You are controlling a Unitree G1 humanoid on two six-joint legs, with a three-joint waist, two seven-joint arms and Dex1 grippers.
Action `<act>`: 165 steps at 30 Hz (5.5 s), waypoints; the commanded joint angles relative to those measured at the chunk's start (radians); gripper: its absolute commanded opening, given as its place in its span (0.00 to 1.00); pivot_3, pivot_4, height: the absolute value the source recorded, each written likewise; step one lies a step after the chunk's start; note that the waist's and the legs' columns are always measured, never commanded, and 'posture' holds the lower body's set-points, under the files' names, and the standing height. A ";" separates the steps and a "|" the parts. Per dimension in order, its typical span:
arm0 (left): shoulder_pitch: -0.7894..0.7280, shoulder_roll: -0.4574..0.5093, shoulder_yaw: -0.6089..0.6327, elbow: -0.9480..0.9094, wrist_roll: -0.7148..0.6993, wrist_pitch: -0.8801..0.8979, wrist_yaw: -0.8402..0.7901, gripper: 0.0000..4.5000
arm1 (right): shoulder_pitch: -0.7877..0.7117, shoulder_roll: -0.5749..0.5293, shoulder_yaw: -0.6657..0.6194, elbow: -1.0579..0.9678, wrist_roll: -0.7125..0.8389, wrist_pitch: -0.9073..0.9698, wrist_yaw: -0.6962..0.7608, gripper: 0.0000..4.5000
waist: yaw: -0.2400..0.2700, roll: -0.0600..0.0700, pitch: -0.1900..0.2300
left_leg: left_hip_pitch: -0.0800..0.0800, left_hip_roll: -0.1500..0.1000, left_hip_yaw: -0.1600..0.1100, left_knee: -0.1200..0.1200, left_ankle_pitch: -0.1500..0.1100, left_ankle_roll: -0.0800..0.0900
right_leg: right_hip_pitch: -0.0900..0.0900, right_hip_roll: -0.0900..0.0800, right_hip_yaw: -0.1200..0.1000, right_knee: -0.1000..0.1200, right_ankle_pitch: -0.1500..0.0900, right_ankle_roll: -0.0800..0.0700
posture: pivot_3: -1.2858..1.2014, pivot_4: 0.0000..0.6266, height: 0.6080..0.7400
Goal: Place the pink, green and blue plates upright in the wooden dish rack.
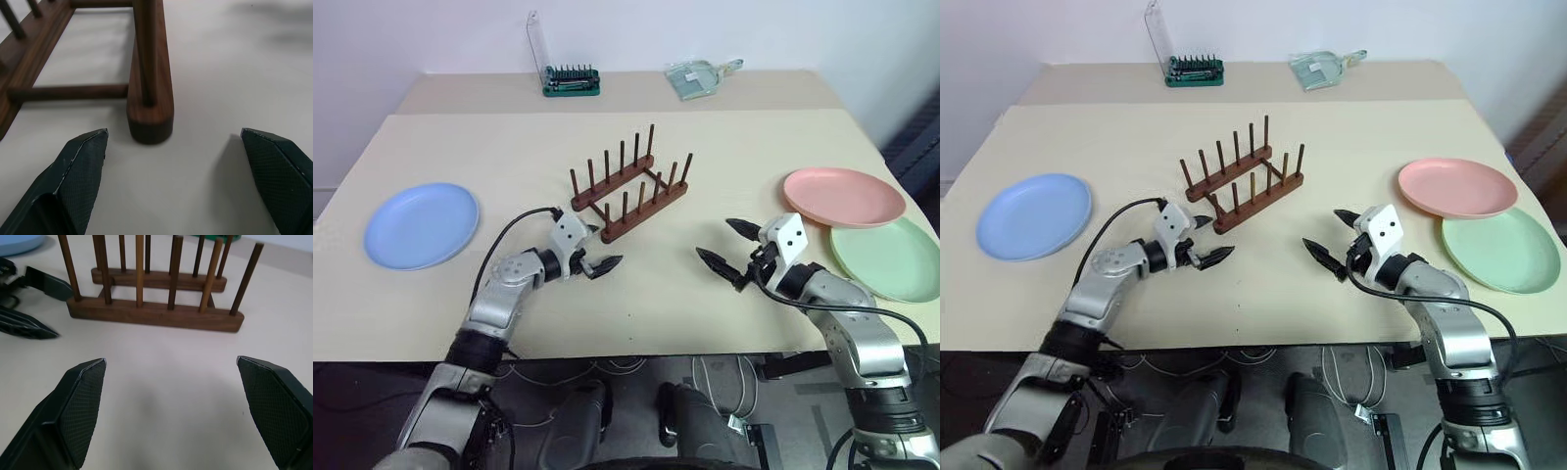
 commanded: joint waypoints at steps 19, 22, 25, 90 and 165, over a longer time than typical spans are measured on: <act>0.032 -0.019 -0.093 -0.074 0.016 -0.026 -0.236 0.17 | 0.068 -0.018 -0.007 -0.040 -0.040 -0.019 -0.023 1.00 | -0.008 0.001 0.000 | 0.002 0.000 0.000 0.000 0.000 0.000 | 0.001 0.000 0.000 0.000 0.000 0.000 | 0.52 0.24 0.97; 0.024 -0.005 -0.066 -0.051 0.018 -0.028 -0.224 0.28 | 0.078 -0.024 -0.013 -0.046 -0.047 -0.019 -0.024 1.00 | -0.008 0.001 0.000 | 0.002 0.000 0.000 0.000 0.000 0.000 | 0.001 0.000 0.000 0.000 0.000 0.000 | 0.52 0.24 0.97; 0.036 0.019 -0.030 -0.058 -0.002 -0.016 -0.218 0.39 | 0.084 -0.041 -0.029 -0.040 -0.052 -0.018 -0.019 1.00 | -0.010 0.001 0.000 | 0.002 0.000 0.000 0.000 0.000 0.000 | 0.001 0.000 0.000 0.000 0.000 0.000 | 0.52 0.24 0.97; 0.154 0.014 -0.064 -0.326 -0.052 0.134 -0.099 0.58 | -0.415 -0.351 0.103 0.502 -0.428 -0.085 0.016 0.99 | -0.009 0.003 -0.001 | 0.005 0.000 0.003 0.000 -0.001 0.001 | 0.004 0.000 0.002 0.000 0.000 0.000 | 0.52 0.24 0.97; 0.209 0.006 -0.017 -0.483 -0.186 0.164 -0.117 0.58 | -0.575 -0.122 -0.326 0.049 0.687 0.558 -0.565 0.43 | -0.034 0.007 0.001 | 0.001 0.001 0.005 0.000 -0.001 0.003 | 0.000 0.001 0.004 0.001 0.000 0.001 | 0.52 0.24 0.97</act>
